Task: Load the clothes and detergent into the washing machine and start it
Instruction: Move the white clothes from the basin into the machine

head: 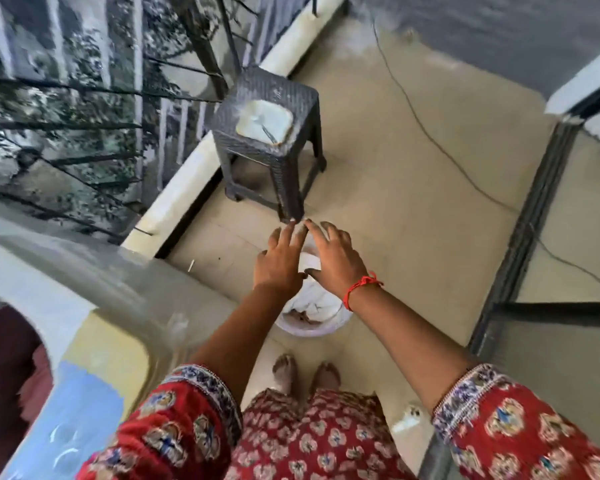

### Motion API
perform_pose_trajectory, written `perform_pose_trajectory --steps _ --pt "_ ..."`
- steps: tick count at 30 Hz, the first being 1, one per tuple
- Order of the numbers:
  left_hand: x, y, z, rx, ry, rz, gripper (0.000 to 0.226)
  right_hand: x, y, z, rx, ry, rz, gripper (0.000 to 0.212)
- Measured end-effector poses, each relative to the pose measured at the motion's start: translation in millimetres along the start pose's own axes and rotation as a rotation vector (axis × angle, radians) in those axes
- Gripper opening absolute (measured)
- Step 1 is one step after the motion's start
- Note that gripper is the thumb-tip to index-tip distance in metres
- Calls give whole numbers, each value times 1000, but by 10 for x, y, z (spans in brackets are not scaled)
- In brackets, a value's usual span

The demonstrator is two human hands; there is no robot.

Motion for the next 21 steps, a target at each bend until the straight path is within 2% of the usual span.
perform_pose_trajectory --steps 6,11,16,21 --pt "-411 -685 1467 -104 -30 1 108 765 -606 1425 -141 30 158 111" --pt "-758 -1055 2700 -227 -54 -6 117 1312 -939 2651 -296 58 228 116" --pt "-1036 -1387 3604 -262 -113 25 117 1631 -1202 3537 -410 74 280 124" --pt "-1292 -1660 4337 -327 -134 87 137 1880 -1488 4471 -442 209 286 141"
Point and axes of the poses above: each hand's wrist, its own y-axis away from the middle knuckle, its own z-axis out of the palm, x = y × z, the point moved 6 cm from there along -y, towards the middle knuckle, and after that the axes turned 9 degrees about z, right-handed, at the moved point
